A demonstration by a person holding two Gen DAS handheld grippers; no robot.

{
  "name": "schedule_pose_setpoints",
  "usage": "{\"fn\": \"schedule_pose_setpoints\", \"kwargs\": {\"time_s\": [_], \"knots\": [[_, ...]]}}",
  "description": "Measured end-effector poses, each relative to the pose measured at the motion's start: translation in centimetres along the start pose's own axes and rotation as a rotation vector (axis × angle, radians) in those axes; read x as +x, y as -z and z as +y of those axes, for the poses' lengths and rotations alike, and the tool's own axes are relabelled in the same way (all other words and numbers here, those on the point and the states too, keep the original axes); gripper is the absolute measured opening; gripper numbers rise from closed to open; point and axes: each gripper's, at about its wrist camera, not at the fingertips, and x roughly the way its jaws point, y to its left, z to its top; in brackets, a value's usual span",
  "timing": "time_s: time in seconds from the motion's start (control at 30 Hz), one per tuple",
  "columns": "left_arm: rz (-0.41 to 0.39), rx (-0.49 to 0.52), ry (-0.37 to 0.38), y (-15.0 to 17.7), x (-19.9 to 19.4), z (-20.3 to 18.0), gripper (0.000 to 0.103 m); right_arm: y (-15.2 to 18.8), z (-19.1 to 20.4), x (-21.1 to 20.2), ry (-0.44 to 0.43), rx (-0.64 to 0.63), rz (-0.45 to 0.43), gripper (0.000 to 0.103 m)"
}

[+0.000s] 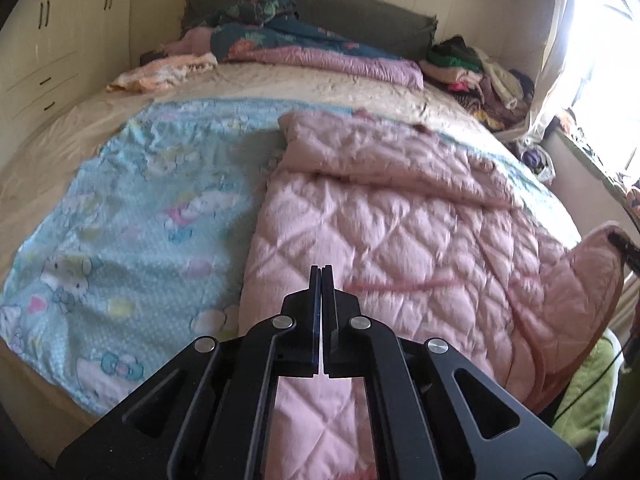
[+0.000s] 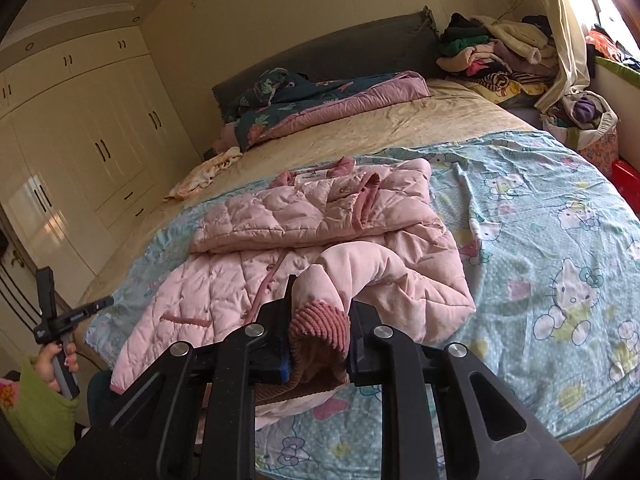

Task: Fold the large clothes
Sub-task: 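Grasp the ribbed hem with the left tool while the right tool grasps a ribbed cuff, then lift the hem with both tools and fold it toward the collar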

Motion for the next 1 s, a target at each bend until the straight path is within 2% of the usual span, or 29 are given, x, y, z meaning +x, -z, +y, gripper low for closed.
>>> {"fn": "schedule_pose_setpoints", "kwargs": {"time_s": [0.07, 0.13, 0.27, 0.37, 0.43, 0.47, 0.6, 0.77, 0.83, 0.9, 1.0], "knots": [[0.035, 0.005, -0.017, 1.3, 0.0, 0.7, 0.009, 0.2, -0.1, -0.1, 0.003, -0.001, -0.002, 0.018], [0.074, -0.016, -0.014, 2.5, 0.3, 1.7, 0.025, 0.5, -0.3, -0.2, 0.0, 0.007, -0.004, 0.018], [0.163, -0.038, 0.017, 5.4, 1.0, 2.6, 0.034, 1.4, -0.8, -0.5, 0.006, 0.025, -0.004, 0.018], [0.221, -0.053, 0.048, 7.3, 1.8, 2.7, 0.045, 2.1, -1.2, -0.9, 0.012, 0.043, -0.007, 0.018], [0.242, -0.063, 0.064, 8.2, 2.2, 2.5, 0.065, 2.6, -1.5, -1.1, 0.014, 0.057, -0.007, 0.018], [0.248, -0.058, 0.075, 8.6, 2.3, 2.3, 0.066, 2.7, -1.6, -1.2, 0.015, 0.06, -0.007, 0.018], [0.254, -0.027, 0.058, 9.5, 2.8, 1.4, 0.066, 3.3, -2.1, -1.6, 0.015, 0.076, -0.006, 0.018], [0.218, 0.037, 0.034, 9.8, 2.4, 0.1, 0.037, 3.8, -2.3, -1.7, 0.014, 0.089, -0.008, 0.018], [0.197, 0.073, 0.031, 9.7, 2.2, -0.6, 0.018, 3.8, -2.3, -1.6, 0.013, 0.091, -0.008, 0.018], [0.18, 0.088, 0.029, 9.2, 2.1, -0.9, 0.01, 3.8, -2.2, -1.6, 0.015, 0.086, -0.008, 0.018], [0.12, 0.116, 0.027, 7.6, 1.3, -1.7, 0.007, 3.7, -2.0, -1.5, 0.019, 0.067, -0.001, 0.018]]}}
